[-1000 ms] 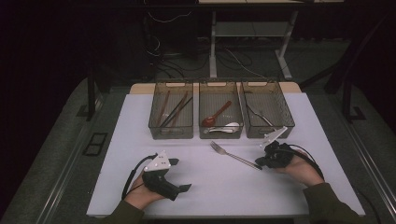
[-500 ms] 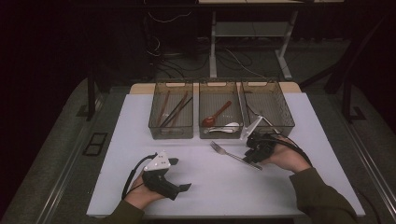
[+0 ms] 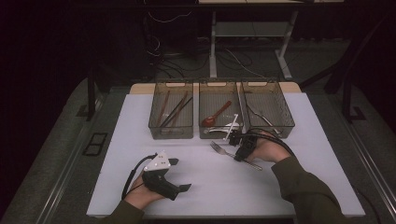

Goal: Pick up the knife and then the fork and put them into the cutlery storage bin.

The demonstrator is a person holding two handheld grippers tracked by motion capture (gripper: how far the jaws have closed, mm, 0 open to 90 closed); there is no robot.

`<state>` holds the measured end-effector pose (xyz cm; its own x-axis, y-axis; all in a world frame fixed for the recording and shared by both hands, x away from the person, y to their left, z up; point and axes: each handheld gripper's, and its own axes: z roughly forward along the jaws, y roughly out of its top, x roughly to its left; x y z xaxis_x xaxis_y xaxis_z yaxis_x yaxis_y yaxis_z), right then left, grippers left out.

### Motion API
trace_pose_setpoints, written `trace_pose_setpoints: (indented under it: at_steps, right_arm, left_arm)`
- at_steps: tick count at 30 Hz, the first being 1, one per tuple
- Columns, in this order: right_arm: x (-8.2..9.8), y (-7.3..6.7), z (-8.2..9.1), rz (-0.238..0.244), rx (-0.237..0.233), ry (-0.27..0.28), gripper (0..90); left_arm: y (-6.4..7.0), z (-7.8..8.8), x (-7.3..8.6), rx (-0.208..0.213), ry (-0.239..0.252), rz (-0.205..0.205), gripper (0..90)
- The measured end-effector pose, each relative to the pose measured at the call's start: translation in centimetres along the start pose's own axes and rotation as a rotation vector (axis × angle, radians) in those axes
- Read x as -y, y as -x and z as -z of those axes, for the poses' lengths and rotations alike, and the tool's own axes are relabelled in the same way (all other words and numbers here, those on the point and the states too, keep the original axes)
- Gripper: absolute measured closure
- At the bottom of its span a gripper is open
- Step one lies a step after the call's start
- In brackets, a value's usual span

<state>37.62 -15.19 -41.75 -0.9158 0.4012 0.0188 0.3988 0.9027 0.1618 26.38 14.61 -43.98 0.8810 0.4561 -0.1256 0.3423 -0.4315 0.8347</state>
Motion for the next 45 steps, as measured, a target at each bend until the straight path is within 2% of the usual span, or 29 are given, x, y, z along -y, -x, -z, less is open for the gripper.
trace_pose_setpoints:
  at_steps: [7, 11, 16, 27, 30, 31, 35, 45]
  right_arm:
    - [-0.3, -0.2, -0.1, 0.025, 0.014, -0.025, 81.2]
    - [-0.3, -0.2, -0.1, 0.016, 0.015, -0.026, 82.6]
    - [-0.3, -0.4, -0.1, 0.027, 0.029, -0.025, 83.3]
    - [0.6, -0.5, 0.5, 0.018, 0.041, 0.039, 83.4]
    - [1.0, -0.3, 1.1, 0.001, 0.044, 0.083, 83.5]
    - [1.2, -0.4, 1.4, -0.013, 0.031, 0.108, 83.5]
    - [2.2, 0.0, 2.4, -0.035, 0.028, 0.196, 83.5]
    - [5.1, 0.2, 3.8, -0.111, 0.037, 0.409, 83.5]
  left_arm:
    - [0.0, 0.0, 0.0, 0.001, 0.001, -0.003, 0.0]
    - [0.0, -0.1, 0.0, 0.001, -0.001, -0.001, 0.0]
    - [0.0, 0.0, 0.0, 0.001, 0.0, 0.0, 0.0]
    - [0.0, -0.1, 0.0, 0.0, -0.001, -0.002, 0.0]
    - [0.0, -0.1, 0.0, 0.0, -0.001, -0.001, 0.0]
    - [0.0, -0.1, 0.0, 0.0, 0.0, -0.001, 0.0]
    - [0.0, -0.1, 0.0, 0.0, 0.0, 0.001, 0.0]
    - [0.0, 0.0, 0.0, -0.002, 0.0, 0.003, 0.0]
